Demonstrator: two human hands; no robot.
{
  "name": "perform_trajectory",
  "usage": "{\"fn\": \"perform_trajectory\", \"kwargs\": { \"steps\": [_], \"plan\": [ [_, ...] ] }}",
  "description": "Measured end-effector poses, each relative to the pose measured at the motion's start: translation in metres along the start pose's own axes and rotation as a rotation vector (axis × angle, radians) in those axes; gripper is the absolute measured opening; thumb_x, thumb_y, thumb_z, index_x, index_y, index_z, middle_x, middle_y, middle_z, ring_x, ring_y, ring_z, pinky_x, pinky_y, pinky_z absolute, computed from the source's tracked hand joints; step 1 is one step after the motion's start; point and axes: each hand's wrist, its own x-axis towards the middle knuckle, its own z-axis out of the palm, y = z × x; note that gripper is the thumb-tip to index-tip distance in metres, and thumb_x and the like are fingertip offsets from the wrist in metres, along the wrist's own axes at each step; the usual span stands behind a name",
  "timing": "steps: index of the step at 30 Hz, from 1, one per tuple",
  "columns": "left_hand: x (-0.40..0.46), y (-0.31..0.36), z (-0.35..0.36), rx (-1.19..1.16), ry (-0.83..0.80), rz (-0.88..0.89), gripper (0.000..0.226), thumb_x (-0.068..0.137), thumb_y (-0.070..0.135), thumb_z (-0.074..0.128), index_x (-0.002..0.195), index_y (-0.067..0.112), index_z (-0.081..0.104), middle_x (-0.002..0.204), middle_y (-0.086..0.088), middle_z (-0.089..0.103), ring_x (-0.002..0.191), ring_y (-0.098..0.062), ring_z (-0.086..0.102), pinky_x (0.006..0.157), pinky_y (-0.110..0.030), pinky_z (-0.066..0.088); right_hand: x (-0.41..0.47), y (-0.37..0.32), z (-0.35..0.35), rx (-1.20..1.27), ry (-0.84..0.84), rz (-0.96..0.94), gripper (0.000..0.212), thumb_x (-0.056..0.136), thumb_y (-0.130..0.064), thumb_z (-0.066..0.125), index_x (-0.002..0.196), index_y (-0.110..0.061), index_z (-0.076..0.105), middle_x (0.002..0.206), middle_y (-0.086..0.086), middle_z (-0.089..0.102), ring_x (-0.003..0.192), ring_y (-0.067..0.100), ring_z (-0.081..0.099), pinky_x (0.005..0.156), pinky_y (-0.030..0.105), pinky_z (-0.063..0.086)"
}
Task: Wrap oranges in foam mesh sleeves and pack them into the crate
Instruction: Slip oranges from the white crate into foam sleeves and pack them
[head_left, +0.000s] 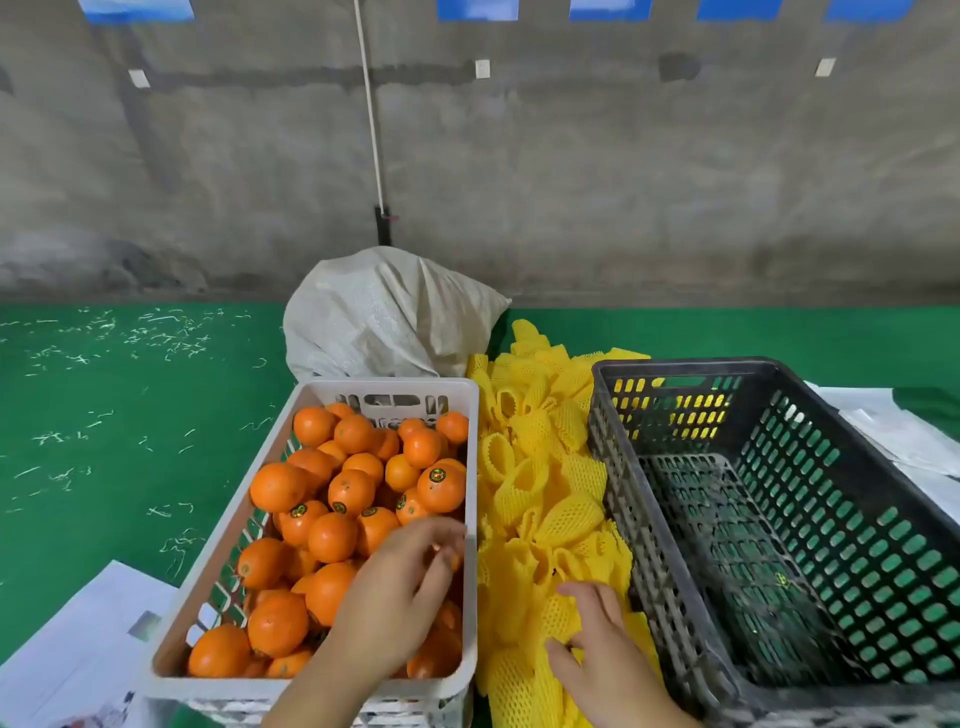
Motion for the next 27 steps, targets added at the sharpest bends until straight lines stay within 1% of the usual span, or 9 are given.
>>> {"fn": "perform_trajectory", "kwargs": {
  "steps": [2, 4, 6, 8, 11, 15, 19, 22, 27],
  "plan": [
    [0.027, -0.015, 0.012, 0.346, -0.086, -0.143, 0.040, 0.101, 0.034, 0.053, 0.140, 0.042, 0.050, 0.143, 0.012, 0.051, 0.132, -0.020, 0.049, 0.109, -0.036, 0.043, 0.015, -0.006, 0.003, -0.062, -0.059, 0.021, 0.075, 0.098, -0.032, 0.062, 0.156, -0.035, 0.014, 0.159, -0.006, 0.007, 0.122, 0.015, 0.051, 0.100, 0.029, 0.045],
    [0.044, -0.022, 0.027, 0.693, -0.311, -0.325, 0.053, 0.101, 0.040, 0.051, 0.152, 0.035, 0.039, 0.156, 0.002, 0.031, 0.142, -0.034, 0.029, 0.115, -0.047, 0.030, 0.027, -0.013, 0.008, -0.123, -0.172, 0.056, 0.093, 0.097, -0.032, 0.063, 0.161, -0.032, -0.003, 0.166, 0.000, -0.006, 0.153, 0.024, 0.020, 0.118, 0.038, 0.034],
    [0.047, -0.023, 0.039, 0.895, -0.446, -0.317, 0.059, 0.100, 0.041, 0.053, 0.155, 0.031, 0.032, 0.159, -0.001, 0.024, 0.143, -0.038, 0.019, 0.116, -0.053, 0.021, 0.036, -0.013, 0.016, -0.177, -0.240, 0.066, 0.097, 0.096, -0.031, 0.063, 0.161, -0.031, -0.009, 0.168, 0.003, -0.008, 0.157, 0.025, 0.007, 0.121, 0.040, 0.029],
    [0.049, -0.022, 0.044, 0.996, -0.492, -0.304, 0.064, 0.099, 0.032, 0.055, 0.157, 0.029, 0.027, 0.161, -0.004, 0.024, 0.144, -0.040, 0.018, 0.116, -0.053, 0.021, 0.043, -0.010, 0.021, -0.233, -0.229, 0.058, 0.093, 0.098, -0.031, 0.061, 0.163, -0.027, -0.005, 0.168, 0.003, -0.002, 0.156, 0.024, 0.013, 0.120, 0.039, 0.028],
    [0.047, -0.016, 0.039, 1.075, -0.543, -0.295, 0.064, 0.103, 0.037, 0.052, 0.160, 0.031, 0.023, 0.164, -0.004, 0.022, 0.146, -0.041, 0.017, 0.117, -0.050, 0.025, 0.050, -0.012, 0.021, -0.253, -0.137, 0.057, 0.065, 0.102, -0.032, 0.056, 0.158, -0.019, 0.025, 0.161, 0.001, 0.023, 0.148, 0.021, 0.033, 0.116, 0.032, 0.032],
    [0.036, -0.016, 0.036, 0.997, -0.504, -0.359, 0.051, 0.107, 0.036, 0.054, 0.156, 0.029, 0.041, 0.167, 0.000, 0.018, 0.141, -0.041, 0.029, 0.107, -0.042, 0.047, 0.049, -0.017, 0.014, -0.226, 0.008, -0.029, 0.017, 0.104, -0.030, 0.051, 0.118, -0.022, 0.058, 0.125, -0.002, 0.055, 0.115, 0.014, 0.057, 0.095, 0.027, 0.043],
    [0.034, -0.016, 0.031, 0.916, -0.508, -0.347, 0.055, 0.103, 0.024, 0.060, 0.154, 0.028, 0.043, 0.168, 0.001, 0.018, 0.141, -0.042, 0.031, 0.112, -0.044, 0.047, 0.046, -0.015, 0.008, 0.040, 0.263, -0.031, 0.013, 0.104, -0.029, 0.054, 0.102, -0.022, 0.065, 0.092, -0.006, 0.060, 0.080, 0.009, 0.055, 0.076, 0.027, 0.042],
    [0.029, -0.020, 0.022, 0.834, -0.469, -0.349, 0.056, 0.095, 0.036, 0.064, 0.147, 0.033, 0.043, 0.158, 0.005, 0.025, 0.130, -0.034, 0.039, 0.108, -0.038, 0.046, 0.044, -0.013, 0.004, 0.287, 0.379, 0.037, 0.005, 0.097, -0.019, 0.067, 0.092, -0.018, 0.065, 0.079, -0.004, 0.059, 0.076, 0.014, 0.056, 0.075, 0.032, 0.047],
    [0.016, -0.027, 0.017, 0.757, -0.332, -0.370, 0.061, 0.088, 0.055, 0.059, 0.145, 0.044, 0.040, 0.147, 0.008, 0.030, 0.114, -0.021, 0.043, 0.105, -0.028, 0.042, 0.039, -0.026, -0.001, 0.634, 0.402, 0.137, 0.038, 0.090, 0.002, 0.068, 0.114, -0.024, 0.054, 0.085, 0.003, 0.057, 0.072, 0.018, 0.059, 0.069, 0.025, 0.047]
  ]
}}
